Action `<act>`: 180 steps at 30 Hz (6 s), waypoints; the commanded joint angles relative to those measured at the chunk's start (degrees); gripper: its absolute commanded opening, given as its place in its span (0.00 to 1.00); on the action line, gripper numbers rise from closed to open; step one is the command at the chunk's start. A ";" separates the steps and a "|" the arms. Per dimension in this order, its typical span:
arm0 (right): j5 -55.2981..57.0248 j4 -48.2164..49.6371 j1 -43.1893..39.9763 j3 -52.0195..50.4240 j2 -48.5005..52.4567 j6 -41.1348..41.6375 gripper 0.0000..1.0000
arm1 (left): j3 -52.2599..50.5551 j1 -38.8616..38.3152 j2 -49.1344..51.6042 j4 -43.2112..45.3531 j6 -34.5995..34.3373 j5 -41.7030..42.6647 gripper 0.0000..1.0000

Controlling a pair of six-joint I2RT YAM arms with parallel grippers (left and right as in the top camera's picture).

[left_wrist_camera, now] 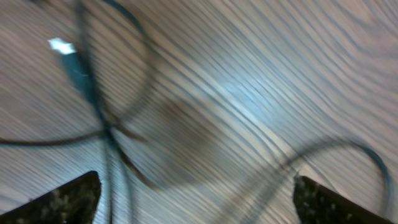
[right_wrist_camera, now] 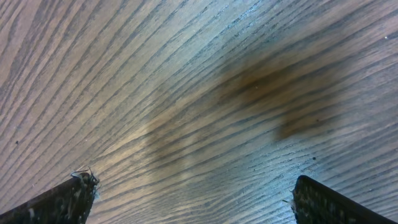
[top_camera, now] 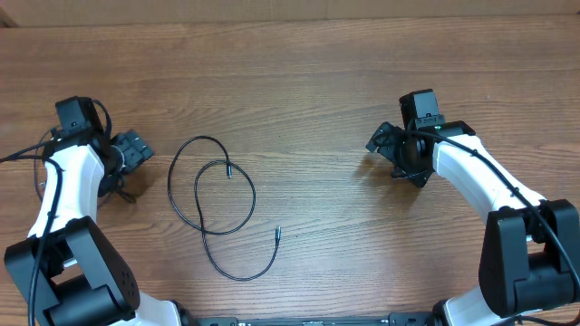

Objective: Untangle cables

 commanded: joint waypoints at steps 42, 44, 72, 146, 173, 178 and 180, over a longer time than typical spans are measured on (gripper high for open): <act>0.52 0.33 -0.22 0.55 -1.22 -0.26 1.00 | -2.16 -35.87 -3.17 -7.61 3.82 20.70 1.00; 0.52 0.33 -0.22 0.55 -1.22 -0.26 1.00 | -2.21 -37.48 -3.17 -7.06 3.63 19.71 1.00; 0.52 0.33 -0.22 0.55 -1.22 -0.26 1.00 | -6.29 -42.53 -3.17 -3.13 -0.87 13.40 0.99; 0.52 0.33 -0.22 0.55 -1.22 -0.26 1.00 | 1.03 -32.41 -3.17 -19.43 8.61 5.77 0.47; 0.52 0.33 -0.22 0.55 -1.22 -0.26 1.00 | -10.14 -62.69 -3.06 -9.33 11.39 13.29 0.40; 0.52 0.33 -0.22 0.55 -1.22 -0.26 1.00 | -10.29 -67.14 -3.04 -7.56 5.07 12.98 0.43; 0.52 0.33 -0.22 0.55 -1.22 -0.26 1.00 | -10.29 -68.70 -3.02 -7.02 0.61 11.17 0.42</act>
